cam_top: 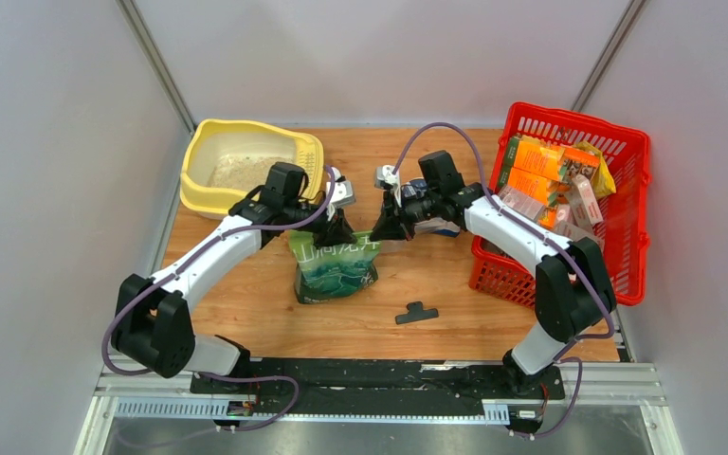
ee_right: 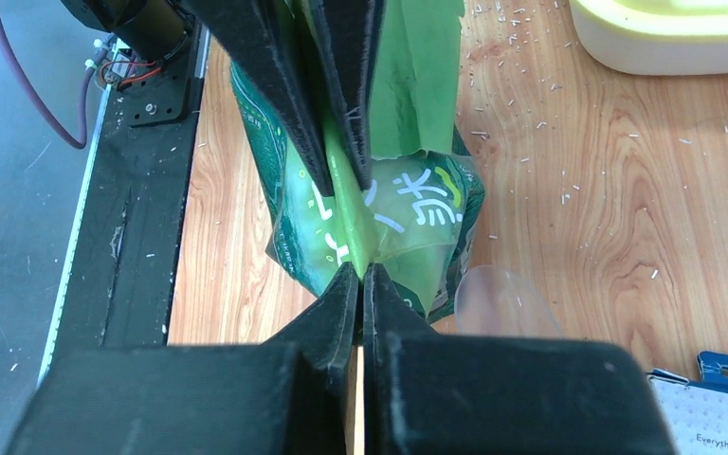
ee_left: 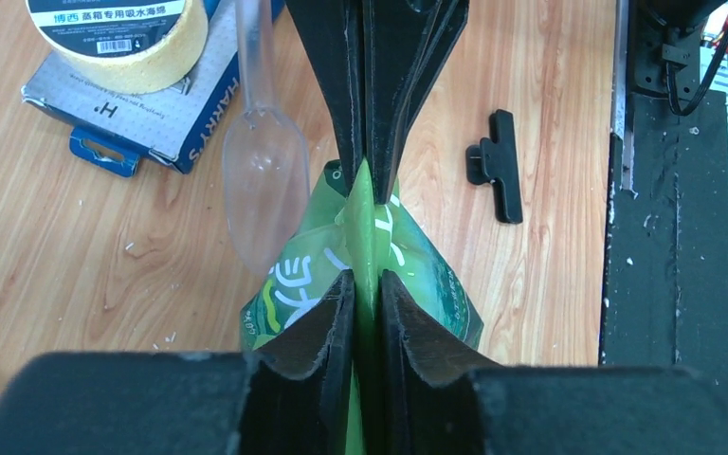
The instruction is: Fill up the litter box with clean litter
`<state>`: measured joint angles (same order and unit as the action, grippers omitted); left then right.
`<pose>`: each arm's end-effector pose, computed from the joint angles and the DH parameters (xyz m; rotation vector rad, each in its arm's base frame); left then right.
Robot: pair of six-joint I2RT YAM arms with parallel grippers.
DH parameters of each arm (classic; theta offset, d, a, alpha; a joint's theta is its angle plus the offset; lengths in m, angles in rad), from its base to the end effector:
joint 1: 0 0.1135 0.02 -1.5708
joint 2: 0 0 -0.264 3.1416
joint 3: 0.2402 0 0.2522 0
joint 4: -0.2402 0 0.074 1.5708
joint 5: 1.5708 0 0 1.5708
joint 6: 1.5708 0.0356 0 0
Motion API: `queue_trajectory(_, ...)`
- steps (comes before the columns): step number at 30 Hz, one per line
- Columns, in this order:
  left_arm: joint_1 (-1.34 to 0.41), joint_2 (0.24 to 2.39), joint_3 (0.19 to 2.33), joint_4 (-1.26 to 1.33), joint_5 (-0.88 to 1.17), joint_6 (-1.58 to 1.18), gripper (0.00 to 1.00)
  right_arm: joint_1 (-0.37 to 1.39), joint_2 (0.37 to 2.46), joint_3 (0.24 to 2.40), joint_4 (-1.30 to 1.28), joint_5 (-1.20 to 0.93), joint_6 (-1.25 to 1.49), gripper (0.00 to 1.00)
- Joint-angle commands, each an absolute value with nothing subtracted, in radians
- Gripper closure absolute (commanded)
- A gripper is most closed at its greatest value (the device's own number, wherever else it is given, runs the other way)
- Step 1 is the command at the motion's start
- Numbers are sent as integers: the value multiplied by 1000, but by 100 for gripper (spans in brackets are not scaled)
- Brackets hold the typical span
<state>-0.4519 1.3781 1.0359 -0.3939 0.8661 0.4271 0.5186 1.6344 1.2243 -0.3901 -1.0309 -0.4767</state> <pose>0.2511 -0.1520 0.2818 1.3050 1.7466 -0.9991 0.2885 0.1998 0.2681 -1.4413 1.6318 1.2199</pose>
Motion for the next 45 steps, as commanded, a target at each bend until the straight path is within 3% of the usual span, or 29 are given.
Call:
queue_trajectory(1,-468,1397,1068,-336,914,407,89,523,1635,1258,-305,-1037,-437,100)
queue_trajectory(4,-466,1399,1068,-321,916,370,100,514,1637,1261,-301,-1017,-407,91)
queue_trajectory(7,-466,1396,1068,-324,917,362,100,480,1612,1269,-313,-983,-345,59)
queue_trajectory(8,-466,1396,1069,-339,916,364,100,460,1579,1269,-313,-900,-309,44)
queue_trajectory(9,-466,1397,1069,-348,914,367,100,453,1559,1269,-325,-855,-308,37)
queue_trajectory(11,-466,1397,1069,-357,908,362,100,423,1516,1259,-411,-851,-371,32)
queue_trajectory(17,-465,1394,1057,-350,900,327,100,422,1411,1255,-868,-886,-805,36)
queue_trajectory(21,-465,1378,1031,-319,870,293,100,486,1419,1279,-1107,-828,-934,44)
queue_trajectory(31,-465,1296,920,-137,842,104,100,614,1459,1128,-1089,-556,-905,52)
queue_trajectory(45,-465,1264,844,-167,871,138,100,646,1460,913,-859,-433,-882,54)
